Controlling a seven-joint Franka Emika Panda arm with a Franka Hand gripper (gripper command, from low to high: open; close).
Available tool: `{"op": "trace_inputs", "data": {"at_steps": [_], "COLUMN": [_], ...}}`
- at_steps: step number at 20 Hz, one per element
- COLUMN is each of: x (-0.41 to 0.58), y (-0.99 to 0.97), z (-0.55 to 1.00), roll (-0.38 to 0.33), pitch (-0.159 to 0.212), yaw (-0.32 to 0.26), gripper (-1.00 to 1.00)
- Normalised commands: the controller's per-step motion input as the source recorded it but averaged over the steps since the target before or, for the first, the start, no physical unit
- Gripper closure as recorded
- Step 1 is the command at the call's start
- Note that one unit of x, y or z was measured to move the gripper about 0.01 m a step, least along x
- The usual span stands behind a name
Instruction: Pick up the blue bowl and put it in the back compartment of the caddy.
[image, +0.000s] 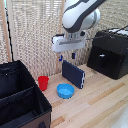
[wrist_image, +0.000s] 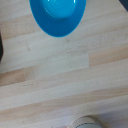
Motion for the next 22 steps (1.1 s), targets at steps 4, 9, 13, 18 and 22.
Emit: {"op": "trace_inputs", "data": {"at_steps": [4,9,13,18,22], "x": [-0.099,-0.064,-0.164,-0.163,-0.175], "y": [-0.13,-0.08,-0.07,-0.06,-0.03], "z": [-0.41,-0.45,-0.46,-0.48,-0.51], "roll": [0.008,0.007,-0.001,-0.008,-0.027], "pitch": [-0.023,-0.009,0.02,0.029,0.005], "yaw": [-0.109,-0.15,-0.123,-0.125,-0.066], "gripper": [-1.0,-1.0,-1.0,-1.0,-1.0]}}
